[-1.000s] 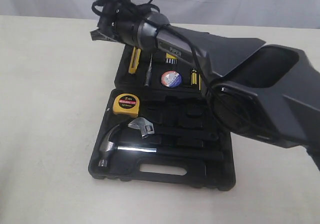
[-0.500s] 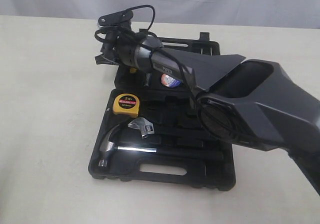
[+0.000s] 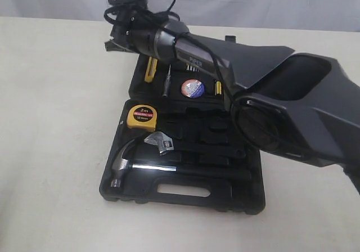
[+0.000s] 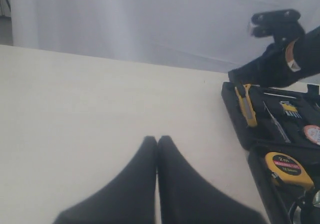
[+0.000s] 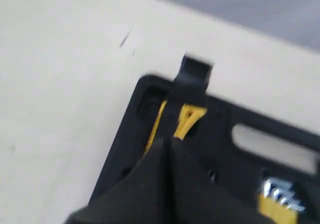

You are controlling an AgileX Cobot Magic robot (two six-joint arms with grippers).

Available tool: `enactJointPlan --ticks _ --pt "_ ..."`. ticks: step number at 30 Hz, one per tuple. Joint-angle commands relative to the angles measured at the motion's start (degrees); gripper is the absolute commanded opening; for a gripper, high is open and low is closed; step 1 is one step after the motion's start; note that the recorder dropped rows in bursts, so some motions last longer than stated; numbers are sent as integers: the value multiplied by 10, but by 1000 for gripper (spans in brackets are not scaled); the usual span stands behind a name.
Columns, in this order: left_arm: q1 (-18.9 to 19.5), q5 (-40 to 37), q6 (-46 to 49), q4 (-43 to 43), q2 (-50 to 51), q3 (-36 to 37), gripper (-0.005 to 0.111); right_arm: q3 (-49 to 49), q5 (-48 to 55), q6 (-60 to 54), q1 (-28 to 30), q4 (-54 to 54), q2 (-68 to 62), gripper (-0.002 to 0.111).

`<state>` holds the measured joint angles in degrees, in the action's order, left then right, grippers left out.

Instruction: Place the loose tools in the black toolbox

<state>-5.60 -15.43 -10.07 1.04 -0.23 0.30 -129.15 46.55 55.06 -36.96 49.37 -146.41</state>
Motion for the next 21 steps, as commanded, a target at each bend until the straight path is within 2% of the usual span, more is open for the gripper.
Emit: enactJointPlan --ticks 1,7,13,16,21 --pt "-3 0 0 2 2 -3 0 -1 15 41 -5 98 21 -1" --pt "-3 0 0 2 2 -3 0 -1 20 82 -7 113 16 -1" --pt "-3 0 0 2 2 -3 0 -1 30 77 -8 77 -6 -1" --pt "-3 0 0 2 2 -3 0 0 33 44 -8 33 -26 -1" --pt "-3 0 0 2 2 -3 0 0 26 -76 -8 -103 -44 -1"
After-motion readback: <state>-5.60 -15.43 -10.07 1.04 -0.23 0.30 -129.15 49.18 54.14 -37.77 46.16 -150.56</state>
